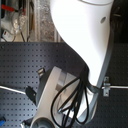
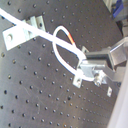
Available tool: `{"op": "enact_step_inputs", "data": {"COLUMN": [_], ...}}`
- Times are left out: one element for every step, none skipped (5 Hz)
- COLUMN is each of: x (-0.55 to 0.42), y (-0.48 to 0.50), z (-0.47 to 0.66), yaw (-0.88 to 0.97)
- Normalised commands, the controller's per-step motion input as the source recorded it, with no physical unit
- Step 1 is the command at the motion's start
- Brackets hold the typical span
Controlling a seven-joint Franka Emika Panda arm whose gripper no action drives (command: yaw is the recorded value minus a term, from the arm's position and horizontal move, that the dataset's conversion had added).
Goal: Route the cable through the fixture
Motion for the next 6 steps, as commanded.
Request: {"op": "enact_step_inputs", "data": {"x": [0.011, -0.005, -0.024, -0.192, -0.311, -0.368], "y": [0.03, -0.014, 0.008, 0.038, 0.119, 0.238], "z": [0.01, 0.0, 0.11, 0.16, 0.22, 0.24], "yaw": [-0.01, 0.0, 0.33, 0.47, 0.45, 0.5]}}
